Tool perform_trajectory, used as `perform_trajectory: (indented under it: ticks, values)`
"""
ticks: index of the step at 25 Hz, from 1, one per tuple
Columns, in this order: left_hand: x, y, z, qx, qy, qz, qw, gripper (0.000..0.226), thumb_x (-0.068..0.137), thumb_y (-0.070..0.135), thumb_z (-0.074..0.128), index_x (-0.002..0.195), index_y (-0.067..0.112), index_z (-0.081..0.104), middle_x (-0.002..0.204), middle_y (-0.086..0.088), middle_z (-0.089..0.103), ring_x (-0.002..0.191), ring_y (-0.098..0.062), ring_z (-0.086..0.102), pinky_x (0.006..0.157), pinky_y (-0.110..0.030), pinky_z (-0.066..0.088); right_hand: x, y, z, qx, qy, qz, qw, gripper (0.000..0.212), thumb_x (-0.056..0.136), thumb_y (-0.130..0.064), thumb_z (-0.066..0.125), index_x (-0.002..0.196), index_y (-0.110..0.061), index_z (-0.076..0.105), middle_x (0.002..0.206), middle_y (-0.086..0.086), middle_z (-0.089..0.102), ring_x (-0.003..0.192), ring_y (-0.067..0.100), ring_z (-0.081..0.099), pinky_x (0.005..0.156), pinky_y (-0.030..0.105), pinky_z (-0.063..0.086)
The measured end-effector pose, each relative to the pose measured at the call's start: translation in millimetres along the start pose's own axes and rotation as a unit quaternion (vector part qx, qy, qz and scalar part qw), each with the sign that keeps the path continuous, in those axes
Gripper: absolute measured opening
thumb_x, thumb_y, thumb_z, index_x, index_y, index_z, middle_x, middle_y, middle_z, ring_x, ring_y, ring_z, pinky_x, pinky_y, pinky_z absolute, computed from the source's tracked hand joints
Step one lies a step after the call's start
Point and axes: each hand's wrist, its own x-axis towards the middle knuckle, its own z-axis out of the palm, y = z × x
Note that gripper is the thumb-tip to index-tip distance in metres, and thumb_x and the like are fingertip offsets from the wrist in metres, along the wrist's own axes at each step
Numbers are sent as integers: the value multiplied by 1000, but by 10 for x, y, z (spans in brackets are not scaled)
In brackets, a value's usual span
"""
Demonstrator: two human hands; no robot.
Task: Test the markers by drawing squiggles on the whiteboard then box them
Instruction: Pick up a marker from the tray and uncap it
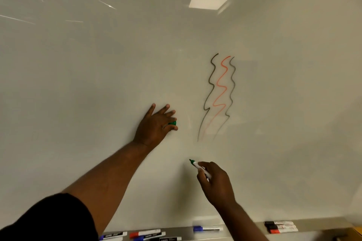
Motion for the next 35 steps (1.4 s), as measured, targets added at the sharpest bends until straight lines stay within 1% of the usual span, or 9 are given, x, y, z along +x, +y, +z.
perform_trajectory:
  ticks: [3, 5, 9, 13, 16, 20, 23, 27, 35]
  values:
    - [-577, 115, 188, -28, -43, -99, 994, 34, 84, 51, 61, 103, 28, 77, 110, 9, 73, 111, -5, 63, 121, -32, 10, -190, 1, -62, -14, 6, -26, 1000, 24, 90, -39, 54, 109, -33, 68, 82, -19, 59, 72, 3, 59, 60, 12, 40]
    - [-964, 177, 350, -33, -78, -153, 985, 47, 82, 64, 51, 105, 33, 76, 101, 11, 75, 93, -4, 67, 121, -31, 14, -304, 26, -67, -26, 5, -31, 999, 25, 89, -38, 54, 109, -33, 68, 83, -16, 57, 70, 4, 58, 59, 18, 43]
    - [-1548, 422, 446, -57, -107, -231, 965, 27, 90, 45, 64, 113, 33, 73, 105, 7, 75, 107, -8, 62, 122, -27, 11, -581, 169, -7, -42, -12, -39, 998, 28, 88, -34, 53, 111, -29, 69, 86, -16, 57, 74, 5, 57, 64, 27, 47]
    - [-1835, 699, 405, -55, -119, -254, 958, 30, 95, 32, 61, 123, 26, 68, 114, 1, 73, 124, -21, 51, 116, -19, 11, -832, 271, 58, -79, -25, -33, 996, 27, 88, -24, 57, 111, -27, 71, 91, -16, 59, 85, 13, 58, 75, 31, 39]
    - [-2055, 774, 444, -65, -137, -267, 952, 31, 96, 33, 59, 125, 26, 66, 114, 0, 72, 124, -23, 50, 115, -19, 13, -999, 316, 82, -98, -36, -22, 994, 25, 87, -20, 62, 109, -30, 70, 93, -17, 60, 87, 14, 57, 76, 32, 31]
    - [-2322, 872, 502, -82, -155, -265, 948, 28, 96, 33, 60, 123, 28, 67, 112, 3, 73, 115, -9, 48, 110, -11, 6, -1181, 370, 127, -88, -61, -13, 994, 30, 86, -11, 70, 108, -31, 70, 97, -15, 64, 92, 16, 58, 79, 35, 33]
    - [-2502, 950, 575, -86, -196, -262, 941, 27, 96, 35, 60, 121, 30, 68, 116, 8, 71, 111, -6, 53, 120, -24, 12, -1318, 433, 187, -81, -89, -11, 993, 29, 87, -11, 70, 107, -31, 70, 98, -14, 65, 94, 16, 58, 81, 35, 34]
    - [-2734, 1000, 638, -89, -215, -263, 936, 25, 93, 32, 64, 118, 29, 70, 112, 11, 71, 104, -8, 61, 117, -37, 25, -1478, 538, 263, -75, -122, 10, 990, 27, 84, -12, 75, 102, -31, 71, 94, -13, 67, 93, 17, 60, 83, 33, 31]
    - [-3021, 1116, 697, -59, -223, -276, 933, 28, 88, 35, 70, 114, 25, 73, 114, 7, 71, 111, -9, 56, 112, -32, 26, -1647, 664, 359, -116, -179, -16, 977, 23, 80, -14, 76, 96, -29, 68, 93, -12, 60, 88, 17, 56, 78, 34, 29]
